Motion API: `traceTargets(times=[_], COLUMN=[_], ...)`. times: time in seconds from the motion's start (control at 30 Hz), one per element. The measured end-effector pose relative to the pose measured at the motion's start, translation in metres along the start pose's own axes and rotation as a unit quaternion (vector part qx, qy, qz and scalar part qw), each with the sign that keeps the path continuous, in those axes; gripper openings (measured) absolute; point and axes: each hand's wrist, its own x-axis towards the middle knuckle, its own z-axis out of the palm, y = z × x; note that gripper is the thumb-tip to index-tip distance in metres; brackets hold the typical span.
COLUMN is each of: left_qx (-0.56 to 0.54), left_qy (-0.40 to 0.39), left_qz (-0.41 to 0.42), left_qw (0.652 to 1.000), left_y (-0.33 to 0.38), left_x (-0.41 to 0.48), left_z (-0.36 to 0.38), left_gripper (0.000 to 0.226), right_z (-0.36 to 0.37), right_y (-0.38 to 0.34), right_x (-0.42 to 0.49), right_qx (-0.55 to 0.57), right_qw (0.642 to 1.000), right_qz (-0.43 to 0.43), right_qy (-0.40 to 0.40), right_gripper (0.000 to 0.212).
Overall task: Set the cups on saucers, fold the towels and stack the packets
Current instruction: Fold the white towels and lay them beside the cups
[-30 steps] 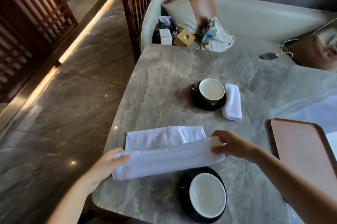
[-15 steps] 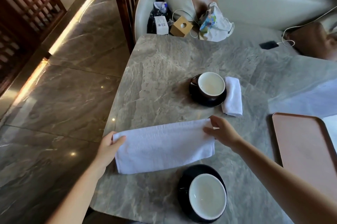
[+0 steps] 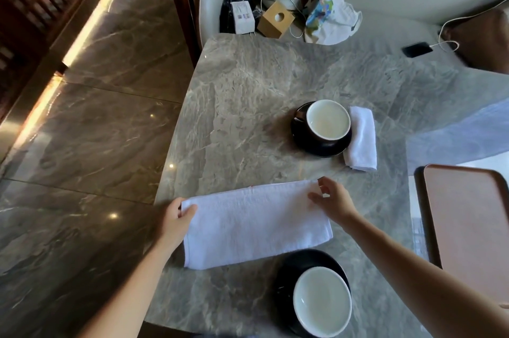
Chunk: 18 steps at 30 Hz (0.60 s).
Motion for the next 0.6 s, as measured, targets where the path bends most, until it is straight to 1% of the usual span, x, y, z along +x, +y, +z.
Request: traceTargets(times=[0.07,0.13,0.17,0.2,0.23,0.3,0.33,0.37,0.4,0.43,0.47,0.5,0.53,0.57,0.6], left_qx=[0.008,0.025,0.047,0.074,0.101,0.153,0.171,0.189,0.219,0.262,0.314,0.362,0.4,0.425,0.447], left_qy=[0.001,0.01,0.035,0.076,0.122,0.194,0.204,0.185,0.141,0.083,0.028,-0.008,-0.022,-0.026,-0.028], left_qz=[-0.007,-0.007,0.006,0.031,0.067,0.151,0.197,0.245,0.29,0.328,0.356,0.375,0.38,0.368,0.349], left_qw=[1.0,1.0,0.998,0.994,0.985,0.957,0.944,0.933,0.921,0.904,0.88,0.853,0.834,0.826,0.823], left_y=[-0.001,-0.002,-0.001,-0.001,-0.002,-0.006,-0.009,-0.009,-0.008,-0.007,-0.006,-0.007,-0.008,-0.009,-0.01], left_x=[0.003,0.003,0.001,-0.002,-0.006,-0.015,-0.02,-0.024,-0.028,-0.031,-0.033,-0.034,-0.035,-0.034,-0.032], left_z=[0.002,0.002,0.002,0.001,0.0,0.002,0.004,0.009,0.017,0.027,0.04,0.051,0.062,0.068,0.071], left_gripper=[0.011,0.013,0.013,0.013,0.014,0.03,0.037,0.043,0.049,0.054,0.058,0.06,0.061,0.062,0.063], right_z=[0.002,0.002,0.003,0.004,0.003,0.003,0.005,0.008,0.015,0.025,0.038,0.053,0.065,0.073,0.077], right_y=[0.001,-0.001,-0.004,-0.007,-0.01,-0.016,-0.02,-0.025,-0.03,-0.033,-0.035,-0.035,-0.033,-0.029,-0.025], right_x=[0.003,0.004,0.003,0.001,-0.002,-0.01,-0.015,-0.02,-0.024,-0.028,-0.031,-0.034,-0.034,-0.031,-0.026], right_qx=[-0.001,0.01,0.019,0.017,-0.01,-0.109,-0.144,-0.166,-0.194,-0.234,-0.285,-0.338,-0.391,-0.44,-0.477], right_qw=[1.0,1.0,0.999,0.999,0.999,0.985,0.972,0.96,0.944,0.918,0.88,0.837,0.796,0.76,0.732], right_qz=[0.002,0.023,0.033,0.029,0.003,-0.093,-0.153,-0.209,-0.263,-0.32,-0.372,-0.411,-0.43,-0.436,-0.441], right_qy=[0.007,0.007,0.008,0.019,0.045,0.098,0.104,0.083,0.041,-0.013,-0.072,-0.127,-0.171,-0.197,-0.203], right_gripper=[0.009,0.011,0.015,0.021,0.027,0.036,0.04,0.044,0.049,0.055,0.062,0.067,0.072,0.075,0.078])
